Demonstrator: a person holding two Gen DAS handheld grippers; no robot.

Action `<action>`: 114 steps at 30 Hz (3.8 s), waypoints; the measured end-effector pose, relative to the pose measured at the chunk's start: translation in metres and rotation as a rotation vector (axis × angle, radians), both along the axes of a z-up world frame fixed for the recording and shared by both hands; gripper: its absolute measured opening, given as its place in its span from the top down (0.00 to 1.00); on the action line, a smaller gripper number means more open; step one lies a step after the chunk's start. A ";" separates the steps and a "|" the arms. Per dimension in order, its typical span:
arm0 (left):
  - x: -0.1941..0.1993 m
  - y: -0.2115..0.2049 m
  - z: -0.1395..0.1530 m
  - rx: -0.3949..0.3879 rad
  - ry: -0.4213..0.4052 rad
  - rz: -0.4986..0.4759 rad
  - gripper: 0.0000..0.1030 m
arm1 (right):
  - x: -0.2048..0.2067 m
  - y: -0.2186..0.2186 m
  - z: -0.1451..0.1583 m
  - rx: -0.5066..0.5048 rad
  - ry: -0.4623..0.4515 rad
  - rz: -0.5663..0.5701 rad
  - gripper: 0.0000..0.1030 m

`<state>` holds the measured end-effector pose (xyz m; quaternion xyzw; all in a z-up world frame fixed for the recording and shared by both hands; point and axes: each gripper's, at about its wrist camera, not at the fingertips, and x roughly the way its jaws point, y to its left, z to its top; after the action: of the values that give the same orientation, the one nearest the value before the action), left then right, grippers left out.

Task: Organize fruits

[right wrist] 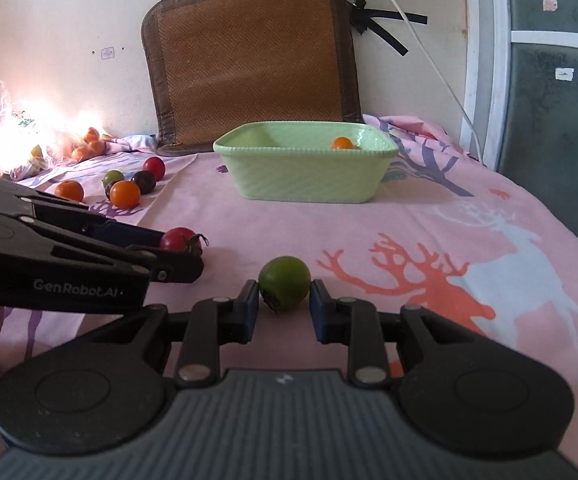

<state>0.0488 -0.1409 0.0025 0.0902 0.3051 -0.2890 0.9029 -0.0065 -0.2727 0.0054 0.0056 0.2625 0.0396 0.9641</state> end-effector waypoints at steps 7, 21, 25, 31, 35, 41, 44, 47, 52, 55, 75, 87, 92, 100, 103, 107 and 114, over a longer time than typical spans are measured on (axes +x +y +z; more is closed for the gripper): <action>-0.001 0.000 0.001 0.017 0.004 0.009 0.52 | -0.001 -0.002 -0.001 -0.007 -0.010 0.010 0.69; 0.025 -0.007 0.019 -0.030 -0.020 -0.015 0.67 | 0.005 -0.010 0.009 -0.006 -0.060 -0.002 0.71; 0.061 -0.012 0.045 -0.092 -0.039 -0.009 0.67 | 0.030 -0.025 0.030 0.032 -0.117 -0.019 0.70; 0.133 -0.024 0.056 -0.132 0.018 0.033 0.67 | 0.087 -0.039 0.044 0.085 -0.144 -0.024 0.70; 0.170 -0.029 0.047 -0.141 0.085 0.077 0.66 | 0.121 -0.041 0.037 0.109 -0.099 -0.019 0.70; 0.187 -0.033 0.035 -0.141 0.099 0.094 0.60 | 0.144 -0.037 0.028 0.106 -0.065 -0.011 0.69; 0.187 -0.034 0.031 -0.131 0.084 0.096 0.59 | 0.147 -0.036 0.024 0.089 -0.064 -0.008 0.69; 0.184 -0.033 0.032 -0.127 0.081 0.096 0.58 | 0.146 -0.036 0.023 0.085 -0.075 -0.009 0.68; 0.161 -0.025 0.043 -0.123 0.050 0.113 0.58 | 0.140 -0.037 0.027 0.103 -0.085 -0.023 0.67; 0.141 -0.014 0.051 -0.121 0.018 0.121 0.55 | 0.128 -0.034 0.032 0.106 -0.103 -0.034 0.67; 0.034 0.096 0.038 -0.142 -0.020 0.245 0.53 | 0.051 0.025 0.023 0.193 -0.008 0.007 0.67; 0.038 0.165 0.021 -0.098 -0.033 0.395 0.52 | 0.071 0.085 0.019 0.122 0.036 0.161 0.67; 0.067 0.165 0.010 -0.081 0.008 0.401 0.51 | 0.090 0.111 0.022 0.076 0.028 0.236 0.49; 0.083 0.163 0.004 -0.088 0.048 0.391 0.57 | 0.123 0.128 0.014 0.040 0.075 0.270 0.48; 0.078 0.160 0.005 -0.074 0.034 0.375 0.62 | 0.126 0.130 0.011 0.046 0.104 0.280 0.66; 0.062 0.152 0.008 -0.097 0.050 0.335 0.63 | 0.111 0.123 0.014 0.056 0.088 0.270 0.66; 0.021 0.102 0.022 -0.150 0.025 0.161 0.63 | 0.057 0.086 0.018 0.055 0.040 0.171 0.66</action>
<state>0.0701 -0.0392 0.0241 -0.0063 0.3002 -0.2387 0.9235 0.0502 -0.1867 0.0233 0.0106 0.2802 0.1290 0.9512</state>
